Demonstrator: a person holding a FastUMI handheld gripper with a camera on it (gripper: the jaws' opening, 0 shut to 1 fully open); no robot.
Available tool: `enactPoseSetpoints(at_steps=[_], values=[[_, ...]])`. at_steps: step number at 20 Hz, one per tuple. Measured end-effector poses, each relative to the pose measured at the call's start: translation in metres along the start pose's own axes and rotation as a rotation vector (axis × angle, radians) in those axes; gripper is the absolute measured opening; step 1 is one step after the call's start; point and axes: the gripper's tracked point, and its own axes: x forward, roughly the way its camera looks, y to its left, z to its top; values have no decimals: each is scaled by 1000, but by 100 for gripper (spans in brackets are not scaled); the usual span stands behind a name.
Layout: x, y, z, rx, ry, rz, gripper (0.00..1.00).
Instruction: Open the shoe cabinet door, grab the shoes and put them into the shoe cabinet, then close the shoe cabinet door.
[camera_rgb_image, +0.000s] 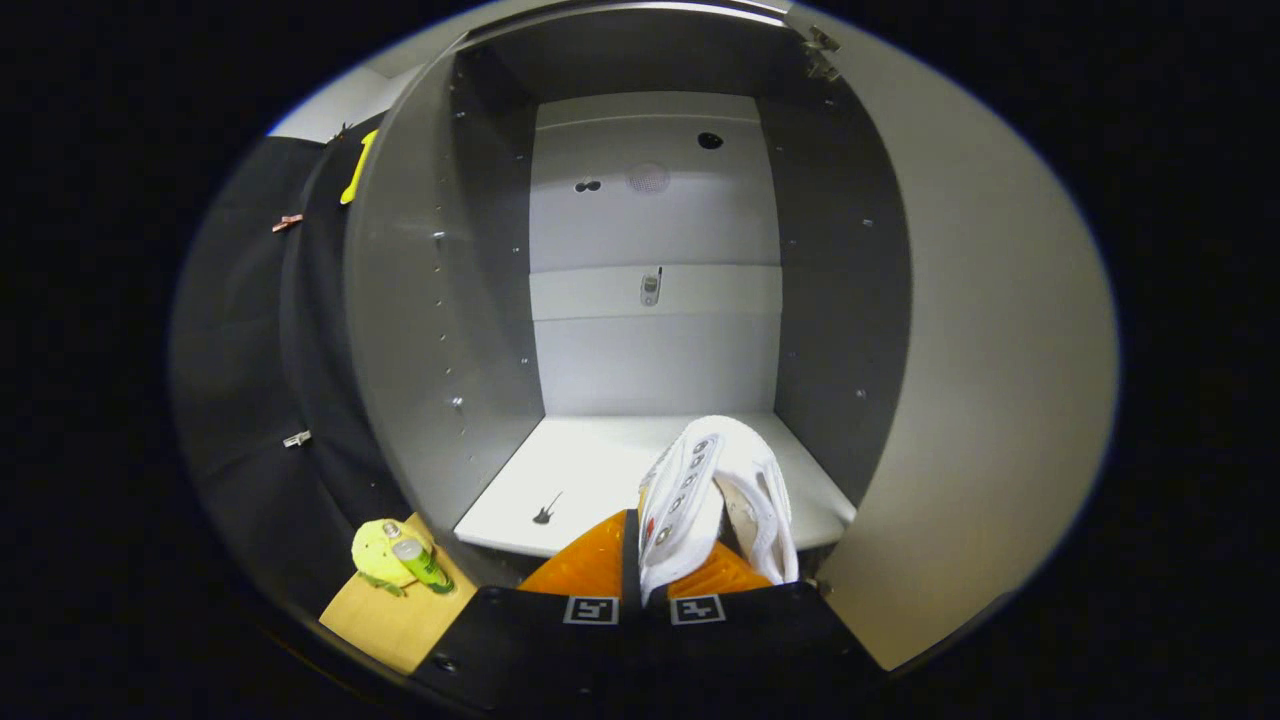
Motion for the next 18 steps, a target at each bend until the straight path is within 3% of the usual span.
enactPoseSetpoints(at_steps=[4,10,18], values=[[64,-8,24,-20,-15,15,4],[142,-28,24,19,14,6,4],[170,-24,-3,33,90,22,4]])
